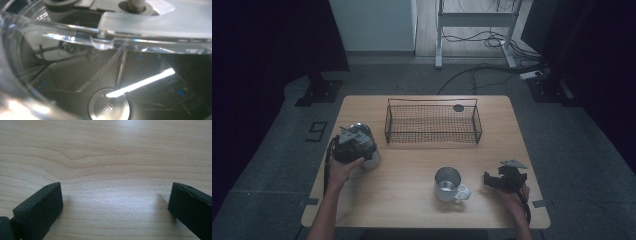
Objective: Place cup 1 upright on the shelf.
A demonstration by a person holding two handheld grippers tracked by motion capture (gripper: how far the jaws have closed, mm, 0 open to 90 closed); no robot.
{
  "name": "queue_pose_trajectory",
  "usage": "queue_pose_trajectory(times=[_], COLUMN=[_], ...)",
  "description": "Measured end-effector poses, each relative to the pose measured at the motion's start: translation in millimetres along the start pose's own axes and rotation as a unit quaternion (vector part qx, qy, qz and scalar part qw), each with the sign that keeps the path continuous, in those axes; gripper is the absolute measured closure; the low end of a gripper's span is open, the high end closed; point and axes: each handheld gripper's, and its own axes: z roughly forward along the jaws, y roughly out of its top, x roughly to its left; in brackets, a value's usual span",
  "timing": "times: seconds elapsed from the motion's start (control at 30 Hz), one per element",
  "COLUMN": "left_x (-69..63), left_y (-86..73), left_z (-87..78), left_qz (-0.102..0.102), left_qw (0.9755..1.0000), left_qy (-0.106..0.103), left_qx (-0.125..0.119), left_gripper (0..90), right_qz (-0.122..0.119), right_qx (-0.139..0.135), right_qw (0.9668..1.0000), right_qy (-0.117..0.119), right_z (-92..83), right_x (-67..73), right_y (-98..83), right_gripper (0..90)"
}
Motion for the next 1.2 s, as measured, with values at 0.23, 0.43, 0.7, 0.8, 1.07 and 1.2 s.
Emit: queue_pose_trajectory(times=[0.23,0.43,0.7,0.8,1.07,1.2], left_x=[-2.3,-5.2,-10.0,-12.5,-17.7,-20.0], left_y=[5.1,10.3,18.6,22.6,26.6,30.4], left_z=[-6.8,-13.2,-20.9,-23.3,-24.4,-24.5], left_qz=[0.003,0.003,0.006,0.007,0.011,0.013], left_qw=[1.0000,0.9999,0.9998,0.9997,0.9996,0.9996], left_qy=[0.001,-0.003,-0.005,-0.007,-0.012,-0.010], left_qx=[-0.004,-0.011,-0.017,-0.022,-0.024,-0.024], left_gripper=[4.1,4.1,4.1,4.1,4.1,4.1], right_qz=[0.000,0.000,0.000,0.000,0.000,0.000], right_qx=[0.000,0.000,0.000,0.000,0.000,0.000], right_qw=[1.0000,1.0000,1.0000,1.0000,1.0000,1.0000], right_qy=[0.000,0.000,0.000,0.000,0.000,0.000], right_z=[0.0,0.0,0.0,0.0,0.0,0.0], right_x=[0.0,0.0,0.0,0.0,0.0,0.0], right_y=[0.0,0.0,0.0,0.0,0.0,0.0], right_gripper=[0.0,0.0,0.0,0.0,0.0,0.0])
